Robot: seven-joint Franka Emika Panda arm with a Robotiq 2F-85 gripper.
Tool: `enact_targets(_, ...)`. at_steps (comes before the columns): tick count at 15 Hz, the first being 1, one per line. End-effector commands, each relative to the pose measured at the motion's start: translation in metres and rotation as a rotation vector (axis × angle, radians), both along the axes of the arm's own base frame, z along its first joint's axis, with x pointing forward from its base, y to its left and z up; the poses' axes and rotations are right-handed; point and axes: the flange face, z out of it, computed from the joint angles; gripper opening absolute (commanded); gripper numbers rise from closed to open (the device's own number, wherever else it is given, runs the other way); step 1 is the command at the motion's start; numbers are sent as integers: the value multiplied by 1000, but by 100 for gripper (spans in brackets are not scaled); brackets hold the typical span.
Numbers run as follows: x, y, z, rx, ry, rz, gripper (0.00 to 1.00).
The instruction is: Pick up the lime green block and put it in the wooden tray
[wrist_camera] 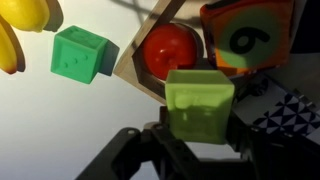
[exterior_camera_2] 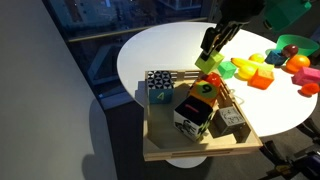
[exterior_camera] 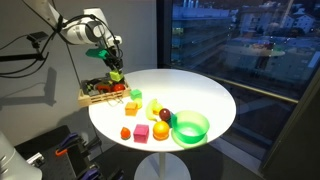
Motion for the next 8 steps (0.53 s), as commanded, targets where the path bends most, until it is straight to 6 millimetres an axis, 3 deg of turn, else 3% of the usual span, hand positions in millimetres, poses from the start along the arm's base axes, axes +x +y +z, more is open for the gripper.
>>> enact_targets(1,14,15,-4,-3,-17,-59,30)
enact_targets(4,16,24,-9,-14,-21,-92,33)
enact_targets(5,15,27,-10,-16,-20,-100,79)
enact_targets(7,13,30,-12,-19,-21,-111,80)
enact_targets(8,12,31,-12,-23,-19,-115,85)
